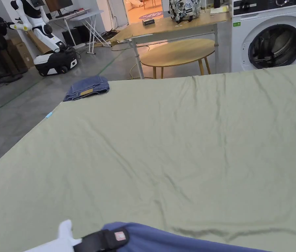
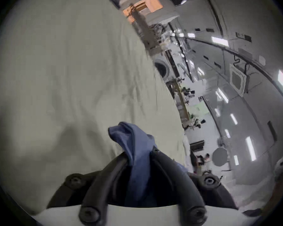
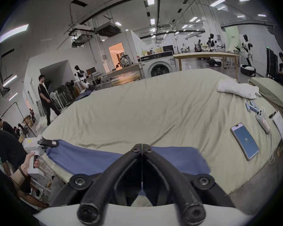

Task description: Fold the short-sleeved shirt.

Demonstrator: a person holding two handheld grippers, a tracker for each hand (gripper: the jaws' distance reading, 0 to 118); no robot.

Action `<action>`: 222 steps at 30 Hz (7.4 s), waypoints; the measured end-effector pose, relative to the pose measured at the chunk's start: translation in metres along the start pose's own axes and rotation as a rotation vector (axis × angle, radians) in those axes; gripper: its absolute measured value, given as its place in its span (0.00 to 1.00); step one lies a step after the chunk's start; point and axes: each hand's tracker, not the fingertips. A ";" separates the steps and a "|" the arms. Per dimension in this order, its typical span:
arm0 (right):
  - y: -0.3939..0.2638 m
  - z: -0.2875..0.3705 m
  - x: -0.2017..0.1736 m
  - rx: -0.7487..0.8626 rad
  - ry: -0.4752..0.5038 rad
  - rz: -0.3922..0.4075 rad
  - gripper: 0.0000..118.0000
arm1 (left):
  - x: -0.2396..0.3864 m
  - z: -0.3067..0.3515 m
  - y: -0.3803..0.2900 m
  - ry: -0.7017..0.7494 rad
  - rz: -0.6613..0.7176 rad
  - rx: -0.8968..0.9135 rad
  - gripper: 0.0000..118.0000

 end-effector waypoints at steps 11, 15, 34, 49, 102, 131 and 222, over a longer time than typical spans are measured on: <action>0.001 -0.004 -0.007 0.012 0.039 -0.053 0.00 | 0.128 -0.029 -0.017 0.134 -0.438 -0.104 0.04; 0.001 0.007 -0.015 0.020 0.037 -0.051 0.00 | 0.131 -0.112 -0.073 0.195 -0.531 -0.194 0.04; -0.011 0.023 0.001 0.001 -0.004 -0.165 0.00 | 0.106 -0.186 -0.135 0.033 -0.474 -0.436 0.00; -0.018 0.001 0.002 -0.060 0.042 -0.167 0.00 | 0.065 -0.071 -0.060 0.029 -0.361 -0.177 0.59; -0.042 0.001 0.002 -0.122 0.038 -0.195 0.00 | 0.164 -0.256 -0.228 0.011 -0.652 -0.617 0.00; -0.065 -0.135 -0.038 -0.520 0.124 -0.086 0.00 | 0.046 -0.193 -0.121 -0.149 -0.086 -0.451 0.23; 0.087 -0.019 -0.095 0.471 -0.093 0.268 0.58 | 0.267 -0.009 -0.093 0.283 -1.006 0.711 0.55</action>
